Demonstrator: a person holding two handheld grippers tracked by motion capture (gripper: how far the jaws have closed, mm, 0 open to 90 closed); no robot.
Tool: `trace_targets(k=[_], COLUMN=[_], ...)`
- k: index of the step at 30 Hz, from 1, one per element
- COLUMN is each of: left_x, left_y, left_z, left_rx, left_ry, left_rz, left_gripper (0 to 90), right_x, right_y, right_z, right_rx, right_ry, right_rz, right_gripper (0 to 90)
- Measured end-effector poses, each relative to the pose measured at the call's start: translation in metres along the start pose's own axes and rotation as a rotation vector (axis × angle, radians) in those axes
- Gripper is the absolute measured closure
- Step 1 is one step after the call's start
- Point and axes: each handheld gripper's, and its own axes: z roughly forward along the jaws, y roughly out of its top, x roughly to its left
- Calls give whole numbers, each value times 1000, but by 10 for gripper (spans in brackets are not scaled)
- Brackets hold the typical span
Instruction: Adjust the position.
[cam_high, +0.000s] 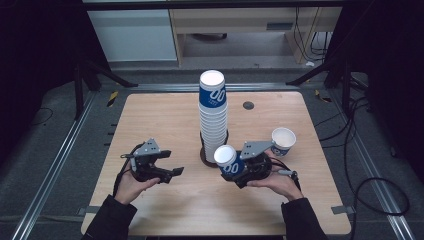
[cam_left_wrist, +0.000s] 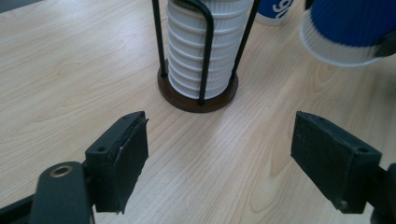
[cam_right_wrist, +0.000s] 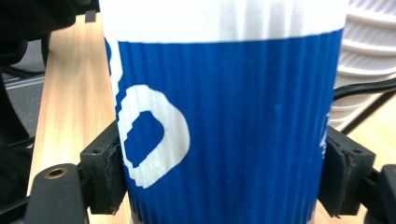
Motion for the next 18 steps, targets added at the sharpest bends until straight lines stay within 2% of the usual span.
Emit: trace_targets(k=[10,18], left_x=[-14,-23], left_y=[5,8], left_z=[3,5], left_rx=[1,4], left_ry=[-66,-107], left_rz=[50,84], left_gripper=[179,175], right_x=[6,10], right_y=[-2,-3], right_z=[18,31], right_rx=[49,82], right_ry=[85,139], right_rz=[-55,-68], right_gripper=[197,197])
